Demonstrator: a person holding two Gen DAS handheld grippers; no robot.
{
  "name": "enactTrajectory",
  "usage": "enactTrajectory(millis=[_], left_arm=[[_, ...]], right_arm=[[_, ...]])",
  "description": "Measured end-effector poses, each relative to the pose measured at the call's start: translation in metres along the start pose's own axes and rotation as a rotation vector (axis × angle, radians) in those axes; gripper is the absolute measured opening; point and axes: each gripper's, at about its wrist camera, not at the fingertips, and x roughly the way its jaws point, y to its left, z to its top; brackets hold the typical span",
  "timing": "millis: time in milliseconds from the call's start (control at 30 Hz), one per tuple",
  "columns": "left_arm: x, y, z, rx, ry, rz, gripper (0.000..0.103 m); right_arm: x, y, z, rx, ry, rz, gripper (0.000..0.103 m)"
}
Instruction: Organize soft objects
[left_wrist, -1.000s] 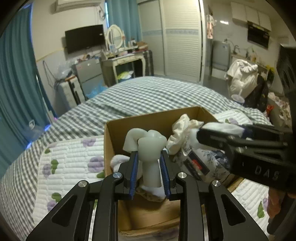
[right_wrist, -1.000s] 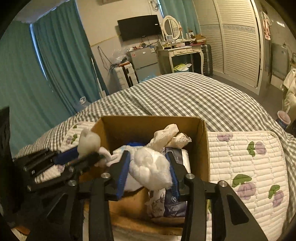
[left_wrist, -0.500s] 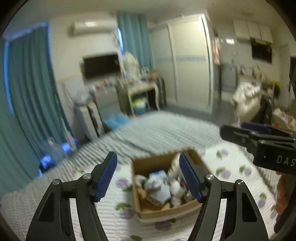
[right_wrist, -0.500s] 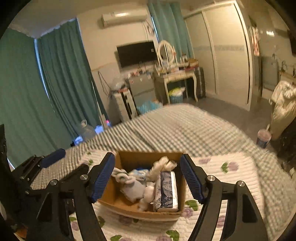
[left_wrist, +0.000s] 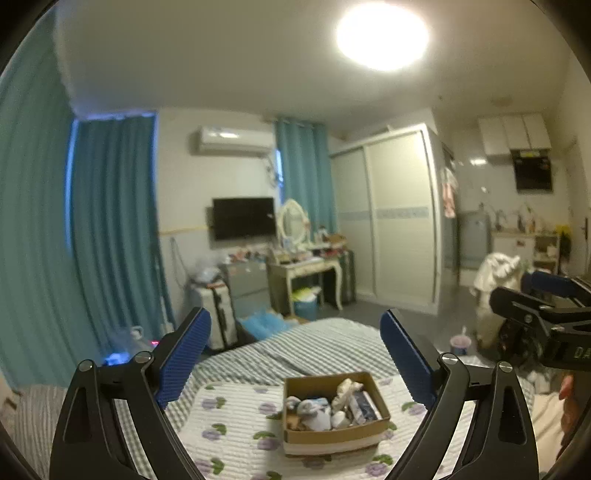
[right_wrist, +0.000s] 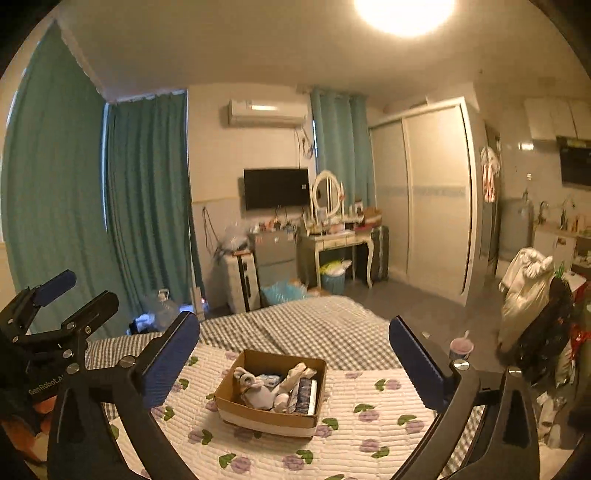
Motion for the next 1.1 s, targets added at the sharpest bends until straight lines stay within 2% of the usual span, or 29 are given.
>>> enactTrajectory(millis=[167,267,367,533,700,833,1100], left_arm=[[-0.016,-0.006,-0.027,-0.038,0.003,-0.004,0.095],[-0.007,-0.008,-0.053,-0.019,0.005,0.020,0.096],[0.015,-0.010,-0.082,0.001,0.060,0.010,0.096],[0.056,-0.013,-0.134,0.017,0.149,0.049,0.096],[0.076,-0.013,-0.156,0.011,0.205,0.046,0.096],[0.081,-0.016,-0.166,0.026,0.223,0.056,0.096],[0.088,-0.013,-0.175,0.012,0.250,0.033,0.096]], right_arm=[[-0.022,0.001,-0.018,-0.010,-0.034,0.036,0.103],[-0.019,0.005,-0.043,-0.069,-0.052,-0.017,0.103],[0.004,0.005,-0.076,-0.087,-0.035,-0.018,0.103],[0.060,-0.001,-0.128,-0.054,0.055,0.026,0.103],[0.106,-0.017,-0.166,-0.005,0.134,0.038,0.103],[0.125,-0.026,-0.178,0.018,0.174,0.024,0.103],[0.131,-0.025,-0.183,0.029,0.176,0.008,0.103]])
